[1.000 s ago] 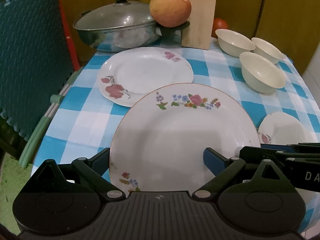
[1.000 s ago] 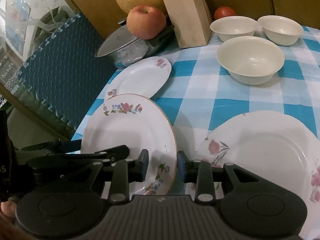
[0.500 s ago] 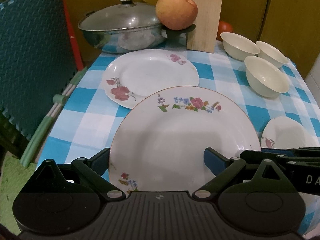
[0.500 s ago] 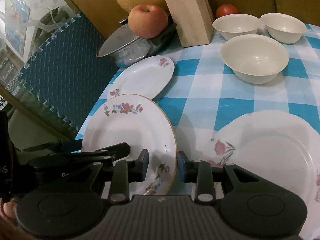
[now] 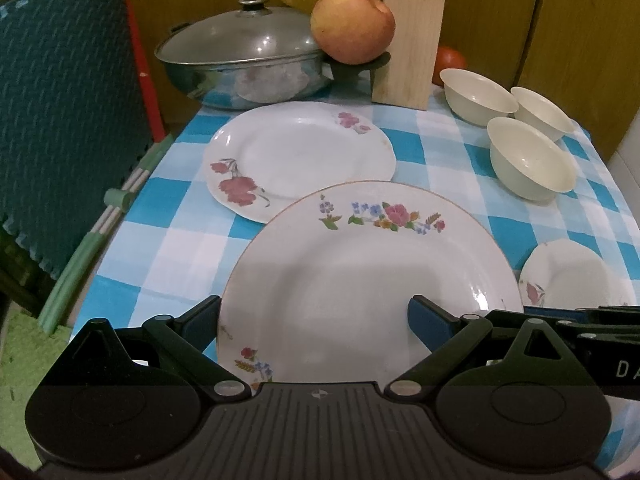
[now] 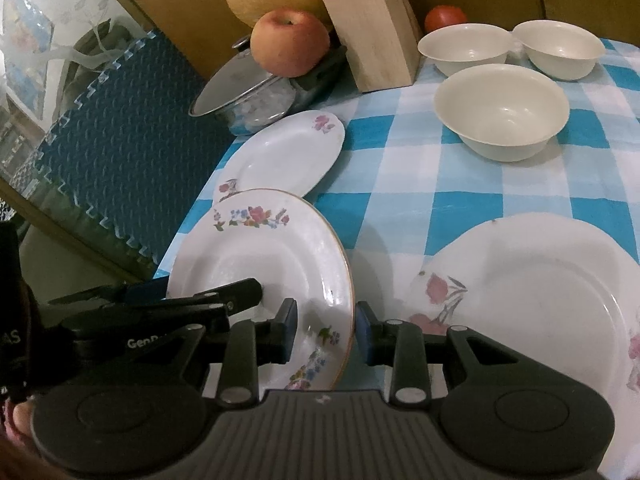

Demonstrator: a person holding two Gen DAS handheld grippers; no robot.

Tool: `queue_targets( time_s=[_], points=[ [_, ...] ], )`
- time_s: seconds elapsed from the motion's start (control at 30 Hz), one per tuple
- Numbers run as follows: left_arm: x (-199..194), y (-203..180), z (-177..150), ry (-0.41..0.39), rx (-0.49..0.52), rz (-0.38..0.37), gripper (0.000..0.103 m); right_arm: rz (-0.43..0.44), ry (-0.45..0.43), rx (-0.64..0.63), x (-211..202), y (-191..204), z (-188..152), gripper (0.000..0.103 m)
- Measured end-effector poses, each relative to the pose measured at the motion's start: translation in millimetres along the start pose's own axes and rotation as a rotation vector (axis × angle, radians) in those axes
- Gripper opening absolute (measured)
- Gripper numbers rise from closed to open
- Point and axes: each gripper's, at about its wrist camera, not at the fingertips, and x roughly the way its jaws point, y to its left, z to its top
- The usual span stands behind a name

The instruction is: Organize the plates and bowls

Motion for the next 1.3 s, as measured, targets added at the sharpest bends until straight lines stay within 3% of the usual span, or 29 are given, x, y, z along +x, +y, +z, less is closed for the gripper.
queue_targets(
  time_s=[0.83,1.3],
  points=[
    [-2,-4,2,0.001,-0.001,-0.026,0.099,-0.013,-0.011,0.017,-8,-2,2,0.03],
    [5,-48,4,0.015,0.089,-0.077,0.099,-0.086,-0.04,0.104,-35,-35,-9,0.03]
  ],
)
